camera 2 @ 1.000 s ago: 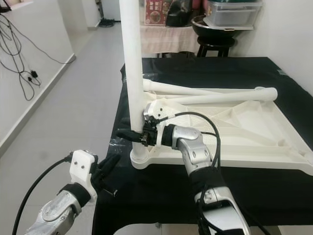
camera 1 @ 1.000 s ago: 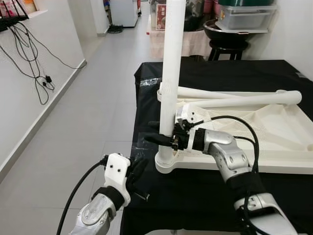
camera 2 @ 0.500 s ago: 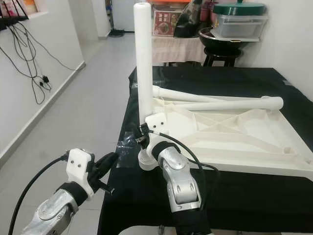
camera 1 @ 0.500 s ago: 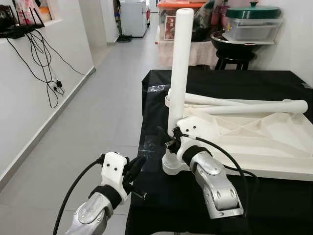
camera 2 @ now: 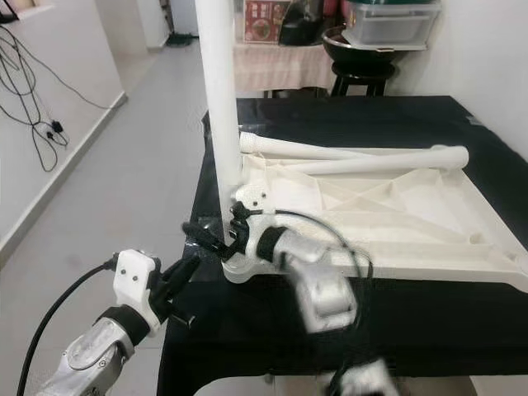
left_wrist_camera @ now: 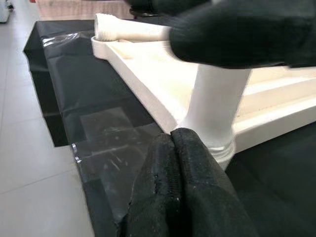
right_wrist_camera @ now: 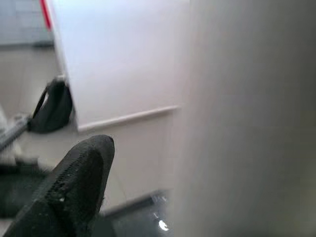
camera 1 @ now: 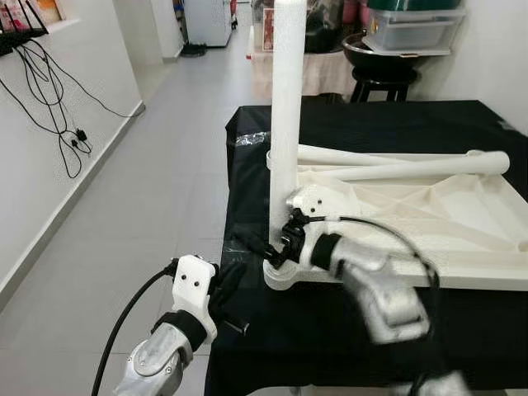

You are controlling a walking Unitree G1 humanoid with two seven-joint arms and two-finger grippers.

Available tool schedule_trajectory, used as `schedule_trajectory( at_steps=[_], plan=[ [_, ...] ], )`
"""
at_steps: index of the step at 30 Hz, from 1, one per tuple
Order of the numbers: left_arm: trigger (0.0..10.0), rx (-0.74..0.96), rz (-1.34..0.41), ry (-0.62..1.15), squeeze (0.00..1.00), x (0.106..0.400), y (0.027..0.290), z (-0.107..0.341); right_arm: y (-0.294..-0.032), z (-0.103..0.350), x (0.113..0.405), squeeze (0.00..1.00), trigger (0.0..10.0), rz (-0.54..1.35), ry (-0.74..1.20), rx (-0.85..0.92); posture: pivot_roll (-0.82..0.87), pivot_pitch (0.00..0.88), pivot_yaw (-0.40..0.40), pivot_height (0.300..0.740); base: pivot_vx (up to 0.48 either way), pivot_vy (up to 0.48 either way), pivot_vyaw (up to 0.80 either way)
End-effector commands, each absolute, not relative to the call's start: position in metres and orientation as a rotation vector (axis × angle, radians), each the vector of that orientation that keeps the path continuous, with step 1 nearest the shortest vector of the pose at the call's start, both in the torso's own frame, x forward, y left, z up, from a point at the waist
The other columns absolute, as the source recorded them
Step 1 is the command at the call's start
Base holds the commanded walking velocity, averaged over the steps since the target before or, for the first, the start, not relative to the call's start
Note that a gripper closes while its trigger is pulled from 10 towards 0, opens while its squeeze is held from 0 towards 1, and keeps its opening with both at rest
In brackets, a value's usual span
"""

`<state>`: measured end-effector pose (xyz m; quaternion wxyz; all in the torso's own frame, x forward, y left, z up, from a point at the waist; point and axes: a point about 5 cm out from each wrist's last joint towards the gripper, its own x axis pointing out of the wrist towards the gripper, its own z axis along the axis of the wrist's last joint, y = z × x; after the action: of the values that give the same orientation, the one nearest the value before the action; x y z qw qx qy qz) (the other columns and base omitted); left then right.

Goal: Building children table

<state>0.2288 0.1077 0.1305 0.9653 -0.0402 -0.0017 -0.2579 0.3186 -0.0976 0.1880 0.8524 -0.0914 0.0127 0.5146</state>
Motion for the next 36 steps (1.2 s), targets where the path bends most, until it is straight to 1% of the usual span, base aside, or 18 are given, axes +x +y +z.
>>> schedule_trajectory(
  at_steps=[1, 3, 9, 10, 11, 12, 19, 24, 30, 31, 32, 33, 34, 35, 36],
  plan=[
    [10.0, -0.08, -0.518, 0.013, 0.0, 0.228, 0.108, 0.127, -0.09, 0.174, 0.316, 0.0, 10.0, 1.167, 0.072, -0.219, 0.01, 0.037, -0.005, 0.74, 0.0, 0.0, 0.0],
    [10.0, -0.082, -0.518, 0.013, 0.0, 0.228, 0.107, 0.127, -0.094, 0.169, 0.323, 0.0, 10.0, 1.188, 0.097, -0.245, 0.02, 0.036, -0.008, 0.74, 0.0, 0.0, 0.0],
    [10.0, -0.084, -0.517, 0.013, 0.0, 0.228, 0.107, 0.127, -0.094, 0.175, 0.335, 0.0, 10.0, 1.219, 0.088, -0.206, 0.02, 0.036, -0.013, 0.74, 0.0, 0.0, 0.0],
    [10.0, -0.085, -0.517, 0.014, 0.0, 0.228, 0.106, 0.127, -0.094, 0.179, 0.341, 0.0, 3.4, 1.227, 0.08, -0.178, 0.02, 0.039, -0.011, 0.74, 0.0, 0.0, 0.0],
    [10.0, -0.085, -0.517, 0.014, 0.0, 0.228, 0.106, 0.127, -0.094, 0.179, 0.341, 0.0, 3.4, 1.227, 0.08, -0.178, 0.02, 0.039, -0.011, 0.74, 0.0, 0.0, 0.0],
    [10.0, -0.086, -0.518, 0.015, 0.0, 0.228, 0.106, 0.127, -0.096, 0.179, 0.343, 0.0, 0.0, 1.232, 0.08, -0.174, 0.02, 0.039, -0.011, 0.74, 0.0, 0.0, 0.0],
    [10.0, -0.088, -0.52, 0.018, 0.0, 0.228, 0.106, 0.126, -0.106, 0.173, 0.342, 0.0, 0.0, 1.296, 0.08, -0.132, 0.02, 0.039, -0.009, 0.74, 0.0, 0.0, 0.0],
    [10.0, -0.089, -0.522, 0.019, 0.0, 0.228, 0.105, 0.126, -0.11, 0.168, 0.339, 0.0, 0.0, 1.307, 0.085, -0.118, 0.01, 0.038, -0.005, 0.74, 0.0, 0.0, 0.0],
    [10.0, -0.093, -0.526, 0.021, 0.0, 0.227, 0.105, 0.126, -0.115, 0.157, 0.327, 0.0, 0.0, 1.247, 0.089, -0.08, 0.0, 0.038, -0.006, 0.74, 0.0, 0.0, 0.0],
    [10.0, -0.093, -0.527, 0.021, 0.0, 0.226, 0.105, 0.126, -0.112, 0.152, 0.324, 0.0, 0.0, 1.149, 0.095, -0.077, 0.0, 0.039, -0.011, 0.74, 0.0, 0.0, 0.0],
    [10.0, -0.093, -0.526, 0.021, 0.0, 0.225, 0.106, 0.126, -0.108, 0.148, 0.328, 0.0, 0.0, 0.835, 0.065, -0.038, -0.01, 0.043, -0.014, 0.74, 0.0, 0.0, 0.0],
    [10.0, -0.093, -0.525, 0.02, 0.0, 0.225, 0.108, 0.126, -0.113, 0.14, 0.327, 0.0, 0.0, 0.532, 0.088, -0.021, -0.02, 0.048, -0.002, 0.74, 0.0, 0.0, 0.0],
    [10.0, -0.092, -0.524, 0.02, 0.0, 0.225, 0.108, 0.126, -0.114, 0.13, 0.315, 0.0, 0.0, 0.401, 0.129, -0.039, -0.02, 0.048, -0.002, 0.74, 0.0, 0.0, 0.0],
    [10.0, -0.092, -0.524, 0.02, 0.0, 0.225, 0.108, 0.126, -0.114, 0.13, 0.315, 0.0, 0.0, 0.401, 0.129, -0.039, -0.02, 0.048, -0.002, 0.74, 0.0, 0.0, 0.0],
    [10.0, -0.091, -0.524, 0.02, 0.0, 0.225, 0.109, 0.126, -0.107, 0.128, 0.307, 0.0, 0.0, 0.401, 0.121, -0.117, -0.02, 0.047, 0.002, 0.74, 0.0, 0.0, 0.0]
  ],
)
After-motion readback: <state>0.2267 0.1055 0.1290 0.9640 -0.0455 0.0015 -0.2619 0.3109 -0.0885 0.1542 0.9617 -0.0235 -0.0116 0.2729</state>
